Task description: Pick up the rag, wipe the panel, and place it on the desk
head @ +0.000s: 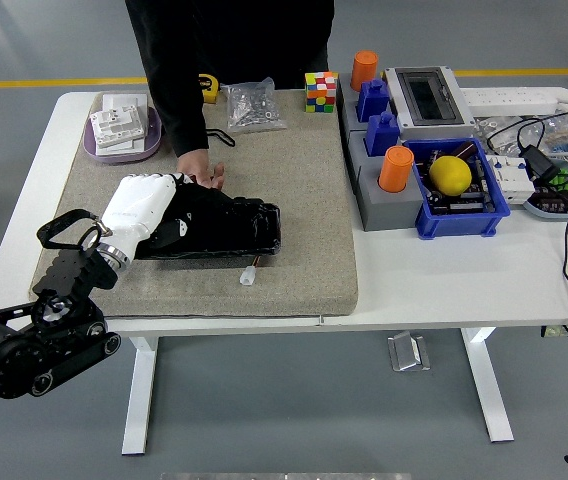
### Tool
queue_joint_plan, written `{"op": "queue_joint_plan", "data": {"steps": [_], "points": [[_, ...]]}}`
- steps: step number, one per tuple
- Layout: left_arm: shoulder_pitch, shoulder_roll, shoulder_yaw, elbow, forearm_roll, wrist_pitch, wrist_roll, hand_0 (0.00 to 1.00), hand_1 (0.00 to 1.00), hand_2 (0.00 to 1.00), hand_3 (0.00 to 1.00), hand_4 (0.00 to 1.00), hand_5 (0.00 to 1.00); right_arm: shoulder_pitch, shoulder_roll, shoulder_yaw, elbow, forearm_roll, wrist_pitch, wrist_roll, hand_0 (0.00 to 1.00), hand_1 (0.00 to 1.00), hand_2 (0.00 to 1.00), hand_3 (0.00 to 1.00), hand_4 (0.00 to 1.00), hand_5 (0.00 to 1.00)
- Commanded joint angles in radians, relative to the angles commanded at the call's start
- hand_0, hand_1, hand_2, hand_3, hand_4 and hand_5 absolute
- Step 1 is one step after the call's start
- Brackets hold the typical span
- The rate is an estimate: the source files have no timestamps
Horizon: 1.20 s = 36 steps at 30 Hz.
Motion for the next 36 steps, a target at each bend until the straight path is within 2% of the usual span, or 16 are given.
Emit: {"op": "queue_joint_plan", "data": {"steps": [6,15,25,36], "points": [[0.023,0.031,-0.036,-0.003,0.031,0.01,-0.015,0.213,0.148,0.523,0.469,0.2,0.002,-0.002,0.002,-0.007,-0.008,0.007,0.005,-0.002,0.768,0.581,0.705,0.633,0.998,0.578],[0.045,0.071,-0.033,-0.007,0.028,0.014,-0.02,0.214,0.149,0.525,0.473,0.207,0.002,-0.001,0.005,0.001,-0.009,0.004,0.003,-0.003,0.768,0.581,0.705,0.634,0.998,0.582],[0.067,0.102,-0.06,0.0,0.033,0.013,-0.019,0.213,0.149,0.526,0.476,0.212,0.002,-0.002,0.01,0.005,-0.007,0.004,0.004,-0.002,0.77,0.58,0.705,0.638,0.998,0.59],[0.099,0.13,-0.13,0.013,0.045,0.013,-0.019,0.214,0.149,0.526,0.476,0.215,0.002,-0.005,0.012,0.01,-0.007,0.001,0.006,-0.005,0.769,0.581,0.704,0.639,0.998,0.593]]}}
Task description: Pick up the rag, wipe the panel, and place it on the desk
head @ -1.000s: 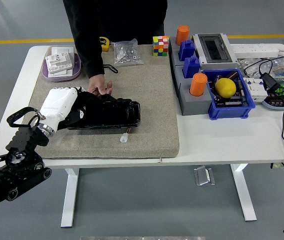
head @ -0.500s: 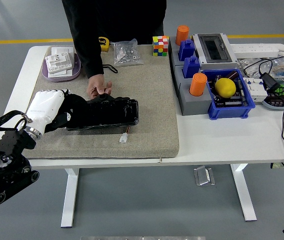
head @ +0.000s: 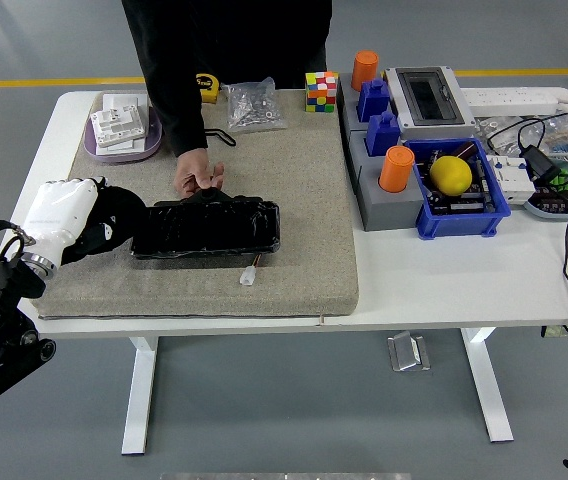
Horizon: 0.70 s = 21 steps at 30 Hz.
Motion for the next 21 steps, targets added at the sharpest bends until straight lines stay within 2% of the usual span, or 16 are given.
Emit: {"op": "queue_joint_plan", "data": {"steps": [6,11,15,17,21], "points": [[0.007,0.006,-0.02,0.014,-0.006,0.0,-0.003,0.214,0.148,0.526,0.476,0.217,0.002,0.001,0.002,0.003,0.001,-0.001,0.0,0.0,0.769,0.581,0.705,0.64,0.998,0.593],[0.014,0.001,-0.039,0.041,-0.023,0.005,-0.012,0.214,0.147,0.526,0.476,0.218,0.002,0.001,0.003,0.007,0.002,-0.002,0.0,0.0,0.769,0.58,0.705,0.642,0.998,0.594],[0.02,-0.006,-0.043,0.067,-0.051,0.01,-0.03,0.214,0.147,0.526,0.476,0.218,0.002,0.001,0.005,0.01,0.003,-0.003,-0.001,0.001,0.769,0.58,0.705,0.642,0.998,0.594],[0.023,-0.015,-0.042,0.094,-0.076,0.01,-0.046,0.243,0.182,0.527,0.477,0.224,0.002,0.002,0.005,0.01,0.003,-0.004,-0.001,0.0,0.769,0.581,0.705,0.642,0.998,0.595],[0.026,-0.028,-0.032,0.131,-0.131,0.01,-0.087,0.243,0.182,0.527,0.477,0.224,0.002,0.002,0.006,0.01,0.003,-0.003,-0.001,-0.001,0.769,0.581,0.705,0.642,0.998,0.595]]}}
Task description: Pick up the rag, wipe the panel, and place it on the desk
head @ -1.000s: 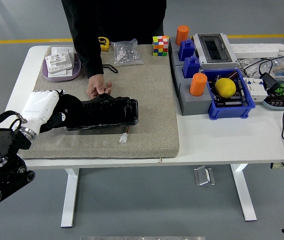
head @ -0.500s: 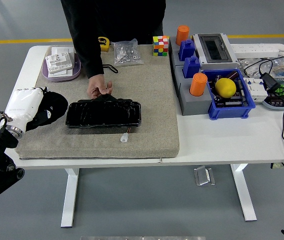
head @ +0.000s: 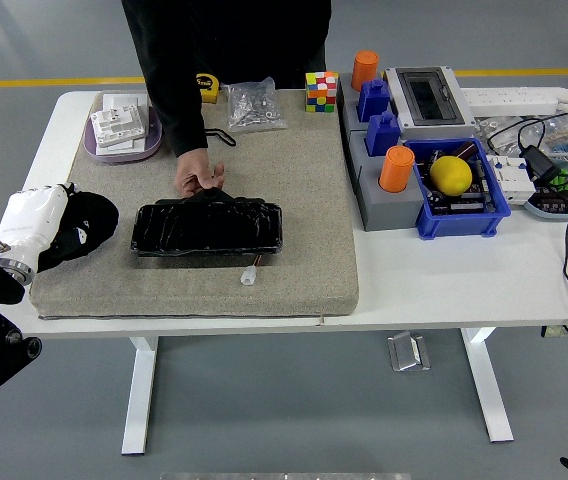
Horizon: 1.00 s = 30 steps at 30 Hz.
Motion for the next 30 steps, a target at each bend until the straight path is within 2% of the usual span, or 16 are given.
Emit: {"op": "queue_joint_plan", "data": {"steps": [1,2,7,8,13,14,19,20,25,26,30], "points": [[0.001,-0.003,0.001,0.007,-0.011,0.0,-0.008,0.243,0.182,0.527,0.477,0.224,0.002,0.0,0.0,0.0,0.0,0.0,0.0,0.0,0.769,0.581,0.705,0.642,0.998,0.595],[0.001,-0.007,0.001,0.014,-0.025,0.0,-0.019,0.301,0.298,0.538,0.502,0.29,0.002,0.0,0.0,0.001,0.0,0.0,-0.001,0.0,0.769,0.581,0.705,0.642,0.998,0.596],[0.001,-0.024,-0.002,0.043,-0.064,0.0,-0.053,0.301,0.298,0.538,0.502,0.29,0.002,0.004,0.002,0.001,0.0,0.0,-0.001,-0.001,0.769,0.581,0.705,0.642,0.998,0.596],[0.001,-0.026,-0.002,0.046,-0.069,0.0,-0.059,0.322,0.411,0.554,0.529,0.461,0.002,0.004,0.002,0.001,0.0,0.0,-0.002,-0.002,0.769,0.581,0.706,0.642,0.998,0.598],[0.003,-0.033,-0.011,0.052,-0.085,0.0,-0.071,0.322,0.411,0.554,0.529,0.461,0.002,0.004,0.002,0.002,0.0,0.0,-0.001,-0.003,0.769,0.581,0.706,0.642,0.998,0.598],[0.004,-0.034,-0.011,0.054,-0.09,0.0,-0.073,0.372,0.475,0.595,0.552,0.654,0.065,0.003,0.003,0.001,0.0,0.0,-0.001,-0.003,0.769,0.581,0.705,0.641,0.998,0.597],[0.01,-0.034,-0.015,0.058,-0.089,0.0,-0.071,0.372,0.475,0.595,0.552,0.654,0.065,0.0,0.003,-0.002,0.0,0.001,-0.001,-0.002,0.769,0.581,0.705,0.641,0.998,0.597],[0.011,-0.033,-0.014,0.058,-0.089,0.0,-0.068,0.411,0.531,0.663,0.569,0.747,0.132,0.0,0.003,-0.002,0.0,0.0,-0.001,-0.002,0.769,0.581,0.705,0.64,0.998,0.6],[0.015,-0.031,-0.021,0.052,-0.085,0.0,-0.057,0.411,0.531,0.663,0.569,0.747,0.132,-0.001,0.003,-0.001,0.0,0.0,-0.001,-0.002,0.769,0.581,0.705,0.64,0.998,0.6],[0.015,-0.03,-0.022,0.052,-0.086,0.0,-0.052,0.441,0.614,0.741,0.696,0.916,0.315,-0.001,0.003,-0.002,-0.001,0.0,-0.001,-0.003,0.769,0.58,0.704,0.639,0.998,0.598],[0.019,-0.026,-0.03,0.05,-0.087,-0.007,-0.044,0.441,0.614,0.741,0.696,0.916,0.315,-0.001,0.004,-0.002,-0.001,0.0,-0.002,-0.002,0.769,0.58,0.704,0.639,0.998,0.598]]}}
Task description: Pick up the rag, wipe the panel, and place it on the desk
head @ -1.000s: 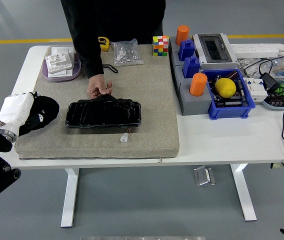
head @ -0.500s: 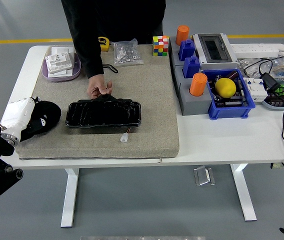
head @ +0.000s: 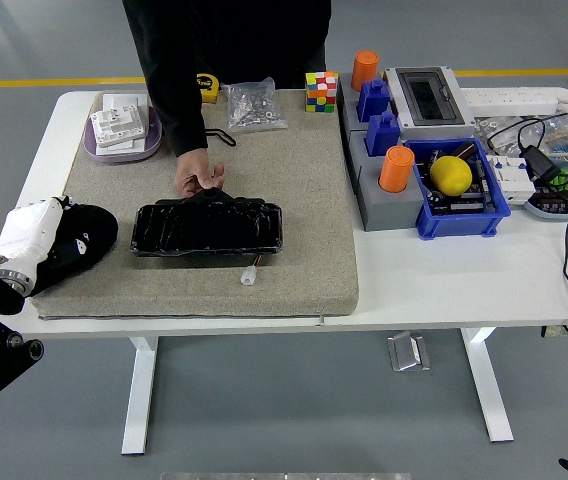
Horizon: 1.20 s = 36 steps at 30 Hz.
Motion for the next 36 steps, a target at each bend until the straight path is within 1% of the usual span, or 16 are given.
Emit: {"op": "queue_joint_plan", "data": {"steps": [1,2,7,8,13,14,19,20,25,26,30,32,36], "points": [[0.001,0.001,-0.001,-0.002,-0.001,-0.002,-0.001,0.441,0.614,0.741,0.696,0.916,0.315,0.0,0.0,0.0,-0.001,0.0,0.0,0.0,0.769,0.58,0.704,0.639,0.998,0.598],[0.001,0.002,-0.001,-0.003,-0.001,-0.003,-0.001,0.447,0.624,0.75,0.759,0.998,0.428,-0.001,-0.001,0.0,-0.001,0.0,0.0,0.0,0.769,0.58,0.704,0.639,0.998,0.598],[0.004,0.009,-0.004,-0.011,-0.002,-0.011,-0.003,0.447,0.624,0.75,0.759,0.998,0.428,-0.002,-0.001,0.0,-0.001,-0.001,-0.001,0.0,0.769,0.58,0.704,0.639,0.998,0.598],[0.004,0.01,-0.004,-0.012,-0.002,-0.013,-0.002,0.462,0.639,0.762,0.778,0.998,0.583,-0.002,-0.001,-0.001,0.0,-0.001,-0.001,0.0,0.769,0.58,0.704,0.637,0.998,0.596],[0.005,0.015,-0.007,-0.02,-0.006,-0.024,-0.004,0.462,0.639,0.762,0.778,0.998,0.583,-0.001,-0.001,0.0,-0.001,-0.003,-0.001,0.0,0.769,0.58,0.704,0.637,0.998,0.596],[0.005,0.016,-0.007,-0.021,-0.007,-0.025,-0.006,0.469,0.66,0.772,0.784,0.998,0.665,-0.001,-0.002,0.001,-0.001,-0.003,-0.001,0.0,0.769,0.58,0.704,0.633,0.998,0.589],[0.004,0.021,-0.011,-0.02,-0.011,-0.032,-0.006,0.469,0.66,0.772,0.784,0.998,0.665,-0.001,-0.001,0.0,0.0,-0.003,-0.001,0.0,0.769,0.58,0.704,0.633,0.998,0.589],[0.004,0.022,-0.011,-0.02,-0.012,-0.033,-0.006,0.478,0.674,0.783,0.795,0.998,0.719,-0.001,-0.001,0.0,0.0,-0.003,-0.001,0.0,0.769,0.58,0.704,0.631,0.998,0.584],[0.002,0.03,-0.012,-0.017,-0.021,-0.041,-0.003,0.478,0.674,0.783,0.795,0.998,0.719,-0.002,-0.002,0.002,-0.001,-0.003,-0.001,-0.001,0.769,0.58,0.704,0.631,0.998,0.584],[0.002,0.031,-0.013,-0.017,-0.021,-0.042,-0.003,0.485,0.685,0.79,0.801,0.998,0.744,-0.002,-0.002,0.003,-0.001,-0.004,-0.001,-0.001,0.769,0.58,0.704,0.63,0.998,0.582],[0.0,0.037,-0.014,-0.019,-0.034,-0.046,-0.004,0.485,0.685,0.79,0.801,0.998,0.744,0.0,-0.001,0.005,-0.001,-0.004,-0.001,0.0,0.769,0.58,0.704,0.63,0.998,0.582],[0.0,0.038,-0.015,-0.022,-0.035,-0.046,-0.004,0.487,0.689,0.796,0.804,0.998,0.759,0.001,0.0,0.006,-0.001,-0.004,-0.001,0.0,0.769,0.58,0.704,0.629,0.998,0.58],[-0.003,0.04,-0.016,-0.022,-0.036,-0.046,-0.002,0.487,0.689,0.796,0.804,0.998,0.759,0.001,0.0,0.008,-0.001,-0.004,-0.001,0.0,0.769,0.58,0.704,0.629,0.998,0.58]]}}
